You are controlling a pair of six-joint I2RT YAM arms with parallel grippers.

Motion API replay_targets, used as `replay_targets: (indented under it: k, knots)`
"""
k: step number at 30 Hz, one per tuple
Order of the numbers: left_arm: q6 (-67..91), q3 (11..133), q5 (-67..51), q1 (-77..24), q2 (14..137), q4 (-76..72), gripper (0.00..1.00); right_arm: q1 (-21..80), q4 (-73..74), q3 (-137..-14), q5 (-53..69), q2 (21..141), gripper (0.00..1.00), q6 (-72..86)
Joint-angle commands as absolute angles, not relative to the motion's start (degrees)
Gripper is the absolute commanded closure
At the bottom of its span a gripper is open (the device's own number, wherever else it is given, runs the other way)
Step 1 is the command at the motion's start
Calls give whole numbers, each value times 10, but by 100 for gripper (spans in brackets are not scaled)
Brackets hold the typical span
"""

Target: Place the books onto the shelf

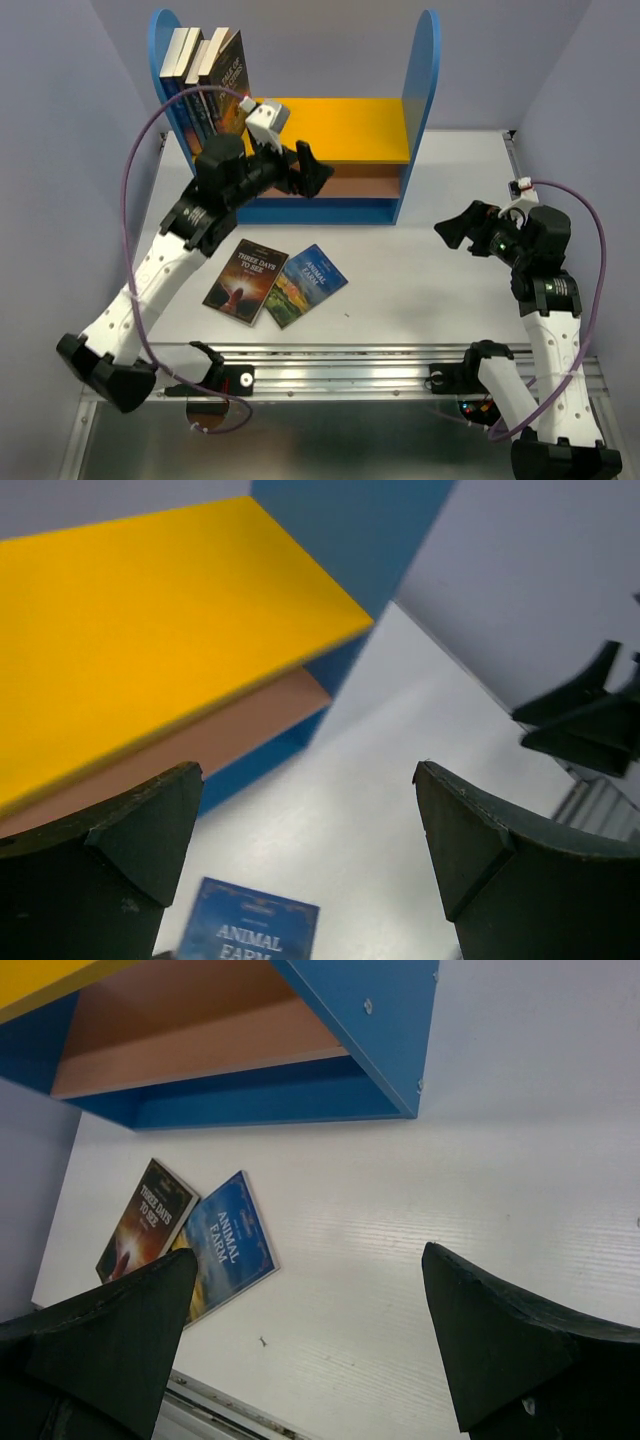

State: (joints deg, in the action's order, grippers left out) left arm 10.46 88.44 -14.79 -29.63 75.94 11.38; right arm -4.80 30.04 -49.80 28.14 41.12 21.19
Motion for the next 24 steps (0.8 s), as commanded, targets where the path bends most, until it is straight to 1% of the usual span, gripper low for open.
replay_targets:
  k: [1, 2, 3, 6, 7, 9, 10, 13, 15, 17, 18, 19, 24]
  knots:
    - [155, 732, -157, -341, 613, 8, 1, -45, 287, -496, 310, 401, 0, 207]
    - [170, 699, -154, -346, 593, 4, 1, -45, 287, -495, 315, 401, 0, 207]
    - [189, 638, -147, -350, 573, -13, 1, -45, 281, -491, 323, 402, 0, 207]
    - [227, 550, -125, -350, 521, 9, 1, -45, 273, -487, 373, 409, 0, 209]
    - [235, 534, -80, -351, 515, 31, 1, -39, 279, -489, 380, 415, 0, 205]
    - [259, 498, -25, -352, 507, 101, 1, -26, 297, -491, 371, 414, 0, 191]
    - [276, 489, 39, -351, 511, 152, 1, -4, 295, -489, 360, 410, 0, 191]
    - [353, 455, 108, -351, 513, 199, 1, 25, 302, -463, 355, 424, 0, 192]
    - [411, 435, 134, -349, 515, 224, 1, 61, 295, -437, 337, 450, 0, 199]
    - [452, 425, 189, -345, 520, 257, 1, 102, 267, -417, 303, 462, 0, 217]
    - [476, 414, 209, -332, 532, 267, 1, 157, 244, -405, 288, 470, 0, 236]
    - [482, 410, 210, -321, 542, 268, 1, 223, 230, -402, 246, 492, 0, 256]
    - [472, 397, 206, -205, 608, 236, 1, 367, 122, -388, 147, 572, 0, 308]
